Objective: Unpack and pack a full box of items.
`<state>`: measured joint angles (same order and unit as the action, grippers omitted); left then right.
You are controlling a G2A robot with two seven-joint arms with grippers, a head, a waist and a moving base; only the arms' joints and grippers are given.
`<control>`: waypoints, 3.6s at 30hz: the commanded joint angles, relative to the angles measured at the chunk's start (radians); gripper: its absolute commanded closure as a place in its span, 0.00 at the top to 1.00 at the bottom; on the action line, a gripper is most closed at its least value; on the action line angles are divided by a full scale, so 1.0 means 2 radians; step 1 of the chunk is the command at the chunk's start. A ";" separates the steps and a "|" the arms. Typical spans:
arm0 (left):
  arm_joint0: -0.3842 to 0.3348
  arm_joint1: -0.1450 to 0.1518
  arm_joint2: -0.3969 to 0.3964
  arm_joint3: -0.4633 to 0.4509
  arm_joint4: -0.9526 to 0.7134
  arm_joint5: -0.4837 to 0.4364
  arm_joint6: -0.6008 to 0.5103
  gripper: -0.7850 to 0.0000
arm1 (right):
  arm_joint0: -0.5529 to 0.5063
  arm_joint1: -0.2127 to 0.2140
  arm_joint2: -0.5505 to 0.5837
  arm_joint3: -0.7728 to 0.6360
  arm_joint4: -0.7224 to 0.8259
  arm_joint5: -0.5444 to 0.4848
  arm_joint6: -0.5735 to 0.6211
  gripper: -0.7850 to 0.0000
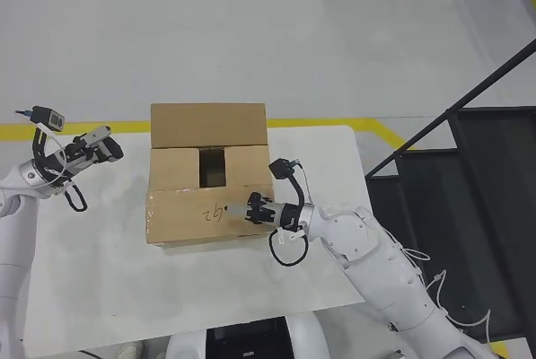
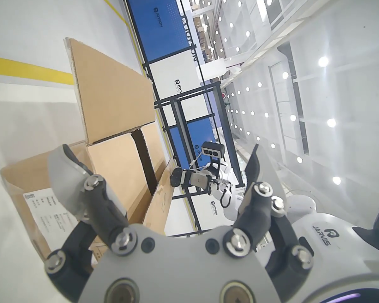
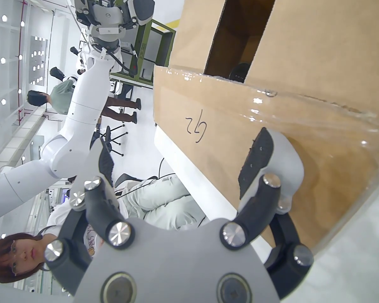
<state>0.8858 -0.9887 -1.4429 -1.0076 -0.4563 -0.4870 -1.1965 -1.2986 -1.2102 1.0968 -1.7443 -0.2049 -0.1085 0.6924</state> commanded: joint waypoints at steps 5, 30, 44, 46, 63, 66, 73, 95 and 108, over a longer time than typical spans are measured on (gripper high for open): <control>0.000 -0.010 0.026 0.001 0.020 -0.025 0.084 1.00 | 0.000 0.000 0.000 0.000 0.000 0.000 0.000 1.00; -0.183 -0.102 0.188 0.300 0.027 -0.208 0.163 1.00 | 0.000 0.000 0.000 0.000 0.000 0.000 0.000 1.00; -0.161 -0.100 0.152 0.244 -0.121 -0.153 0.085 1.00 | 0.000 0.000 0.000 0.000 0.000 0.000 0.000 1.00; -0.146 -0.092 0.143 0.212 -0.139 -0.128 0.059 1.00 | 0.000 0.000 0.000 0.000 0.000 0.000 0.000 1.00; -0.048 -0.039 0.086 0.036 -0.149 0.050 -0.119 1.00 | 0.000 0.000 0.000 0.000 0.000 0.000 0.000 1.00; -0.043 -0.036 0.089 0.034 -0.153 0.071 -0.140 1.00 | 0.000 0.000 0.000 0.000 0.000 0.000 0.000 1.00; -0.041 -0.031 0.117 0.033 -0.126 0.101 -0.170 1.00 | 0.000 0.000 0.000 0.000 0.000 0.000 0.000 1.00; -0.060 -0.005 0.172 0.048 -0.072 0.063 -0.131 1.00 | 0.000 0.000 0.000 0.000 0.000 0.000 0.000 1.00; -0.065 0.003 0.192 0.042 -0.076 0.045 -0.113 1.00 | 0.000 0.000 0.000 0.000 0.000 0.000 0.000 1.00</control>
<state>0.7561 -0.9818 -1.0578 -0.9238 -0.6079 -0.3975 -1.4232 -1.2986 -1.2102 1.0968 -1.7443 -0.2049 -0.1085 0.6924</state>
